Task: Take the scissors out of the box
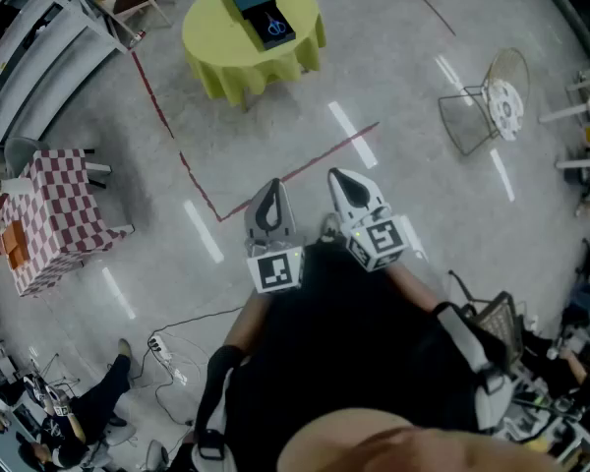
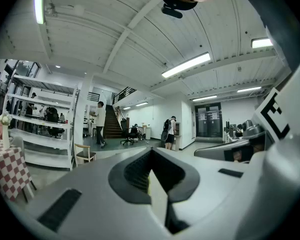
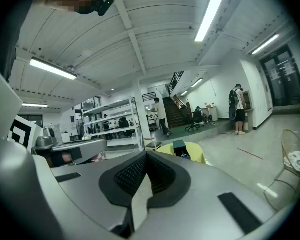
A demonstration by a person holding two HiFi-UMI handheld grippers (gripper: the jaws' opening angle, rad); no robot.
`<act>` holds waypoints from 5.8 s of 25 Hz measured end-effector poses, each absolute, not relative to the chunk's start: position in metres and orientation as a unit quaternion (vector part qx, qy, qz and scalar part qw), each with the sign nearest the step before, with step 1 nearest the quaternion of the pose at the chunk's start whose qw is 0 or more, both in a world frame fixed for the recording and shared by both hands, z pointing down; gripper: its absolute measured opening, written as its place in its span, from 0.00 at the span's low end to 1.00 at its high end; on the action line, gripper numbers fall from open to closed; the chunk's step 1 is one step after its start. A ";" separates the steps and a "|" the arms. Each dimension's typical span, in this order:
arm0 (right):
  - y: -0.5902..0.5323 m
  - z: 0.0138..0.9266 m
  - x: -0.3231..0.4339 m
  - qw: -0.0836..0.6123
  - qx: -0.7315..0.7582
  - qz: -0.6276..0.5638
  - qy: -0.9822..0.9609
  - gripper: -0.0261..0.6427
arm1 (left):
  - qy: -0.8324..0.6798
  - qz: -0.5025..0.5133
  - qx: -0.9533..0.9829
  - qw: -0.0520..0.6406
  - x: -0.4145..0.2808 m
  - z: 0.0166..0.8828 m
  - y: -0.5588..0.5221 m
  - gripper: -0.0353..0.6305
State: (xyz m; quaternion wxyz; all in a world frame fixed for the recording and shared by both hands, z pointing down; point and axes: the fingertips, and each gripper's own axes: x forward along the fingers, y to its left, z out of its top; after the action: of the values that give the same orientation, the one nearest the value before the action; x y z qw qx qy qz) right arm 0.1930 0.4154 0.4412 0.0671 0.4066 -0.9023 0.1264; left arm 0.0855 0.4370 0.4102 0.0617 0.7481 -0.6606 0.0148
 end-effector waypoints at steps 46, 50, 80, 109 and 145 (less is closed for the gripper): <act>0.272 0.462 0.054 0.056 0.440 0.135 -0.886 0.03 | -0.628 0.008 0.775 0.074 -0.042 0.429 0.297 0.04; 0.219 0.459 0.056 0.052 0.434 0.133 -0.889 0.03 | -0.630 0.014 0.774 0.068 -0.037 0.427 0.248 0.04; -0.071 0.503 0.069 0.104 0.422 0.156 -0.887 0.03 | -0.663 0.018 0.744 0.078 -0.015 0.424 -0.015 0.04; -0.178 0.678 0.020 0.280 0.429 0.268 -0.816 0.03 | -0.649 0.027 0.749 0.132 -0.079 0.464 -0.144 0.04; -0.167 0.836 0.020 0.487 0.382 0.395 -0.679 0.21 | -0.639 0.051 0.744 0.191 -0.104 0.510 -0.202 0.04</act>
State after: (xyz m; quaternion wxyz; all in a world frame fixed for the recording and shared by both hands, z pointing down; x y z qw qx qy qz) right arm 0.0197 -0.1669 0.8365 0.4871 0.3816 -0.6789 0.3952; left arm -0.1042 -0.2017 0.5101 0.1911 0.7436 -0.6386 0.0515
